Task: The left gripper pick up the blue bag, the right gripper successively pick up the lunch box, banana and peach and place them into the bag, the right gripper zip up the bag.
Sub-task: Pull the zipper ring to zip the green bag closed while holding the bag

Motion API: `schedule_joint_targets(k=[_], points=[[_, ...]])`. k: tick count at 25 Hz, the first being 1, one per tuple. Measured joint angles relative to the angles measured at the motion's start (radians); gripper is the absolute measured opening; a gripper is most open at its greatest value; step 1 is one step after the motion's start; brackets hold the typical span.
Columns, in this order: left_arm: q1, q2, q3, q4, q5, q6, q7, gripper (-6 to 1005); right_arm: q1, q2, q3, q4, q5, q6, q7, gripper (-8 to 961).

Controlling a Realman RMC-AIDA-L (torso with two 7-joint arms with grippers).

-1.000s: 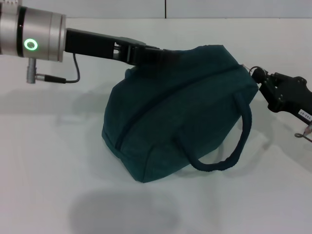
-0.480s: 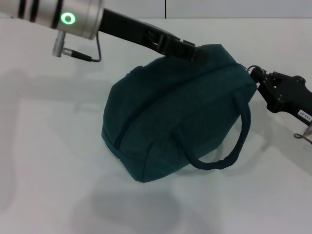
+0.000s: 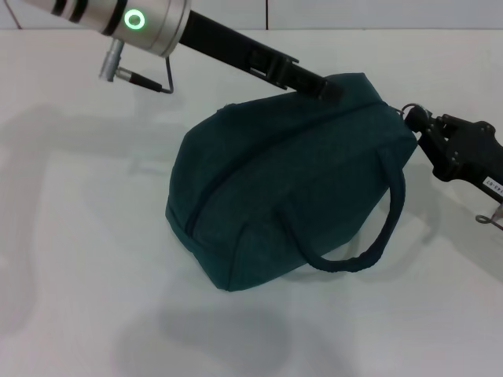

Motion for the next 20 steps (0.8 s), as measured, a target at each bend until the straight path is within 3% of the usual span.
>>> schedule_joint_targets(k=[4,6,20], points=[[0.008,0.000,-0.005,0.039,-0.028,-0.003,0.012,667,-0.002,-0.001,0.003,0.000,0.001,-0.006,0.000,58],[0.009,0.000,-0.004,0.044,-0.034,-0.006,0.019,515,-0.003,-0.002,0.004,0.000,0.001,-0.006,0.000,58],[-0.040,-0.019,0.103,0.042,0.093,-0.080,-0.027,506,-0.007,0.000,0.003,-0.001,0.002,-0.009,0.000,60]])
